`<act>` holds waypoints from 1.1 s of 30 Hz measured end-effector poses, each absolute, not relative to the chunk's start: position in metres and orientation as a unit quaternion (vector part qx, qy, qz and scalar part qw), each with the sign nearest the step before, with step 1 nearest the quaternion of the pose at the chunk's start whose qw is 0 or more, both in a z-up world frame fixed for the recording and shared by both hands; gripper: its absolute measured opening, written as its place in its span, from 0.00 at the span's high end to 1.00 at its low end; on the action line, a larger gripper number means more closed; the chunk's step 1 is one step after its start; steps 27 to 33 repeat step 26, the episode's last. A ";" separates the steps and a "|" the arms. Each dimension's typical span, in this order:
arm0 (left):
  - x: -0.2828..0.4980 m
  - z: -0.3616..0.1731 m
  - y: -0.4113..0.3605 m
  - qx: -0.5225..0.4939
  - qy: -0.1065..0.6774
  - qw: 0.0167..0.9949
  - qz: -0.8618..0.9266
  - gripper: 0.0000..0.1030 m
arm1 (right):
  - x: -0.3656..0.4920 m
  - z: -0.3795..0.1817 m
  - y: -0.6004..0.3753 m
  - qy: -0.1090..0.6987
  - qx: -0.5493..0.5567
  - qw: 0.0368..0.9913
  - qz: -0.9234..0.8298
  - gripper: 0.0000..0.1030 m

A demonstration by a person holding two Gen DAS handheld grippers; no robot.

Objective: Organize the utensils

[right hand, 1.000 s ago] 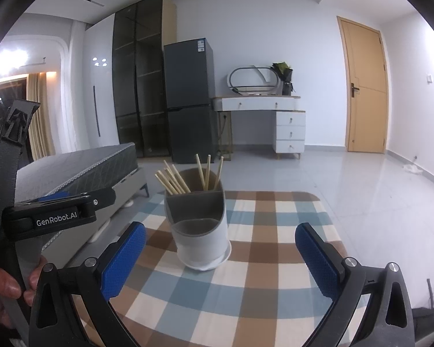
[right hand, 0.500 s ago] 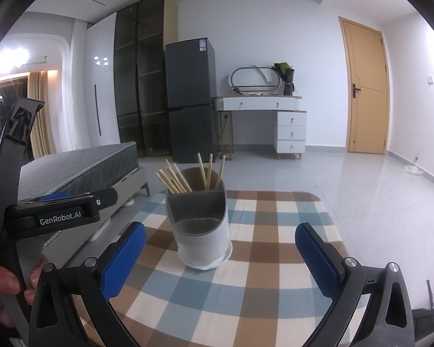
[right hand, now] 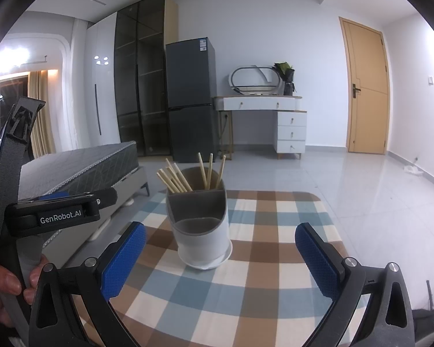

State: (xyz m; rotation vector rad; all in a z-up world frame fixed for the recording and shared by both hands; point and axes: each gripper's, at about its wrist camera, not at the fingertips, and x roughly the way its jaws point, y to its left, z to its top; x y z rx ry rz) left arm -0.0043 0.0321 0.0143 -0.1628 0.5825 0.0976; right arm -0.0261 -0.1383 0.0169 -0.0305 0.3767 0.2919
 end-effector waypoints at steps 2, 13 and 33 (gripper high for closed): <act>-0.005 0.014 0.032 -0.079 0.287 0.954 0.048 0.02 | -0.026 0.017 -0.138 0.187 -0.015 0.972 0.144 0.00; -0.005 0.014 0.031 -0.078 0.286 0.954 0.048 0.02 | -0.025 0.015 -0.136 0.189 -0.017 0.971 0.147 0.00; -0.004 0.012 0.033 -0.084 0.292 0.951 0.050 0.02 | -0.026 0.013 -0.134 0.193 -0.014 0.968 0.159 0.00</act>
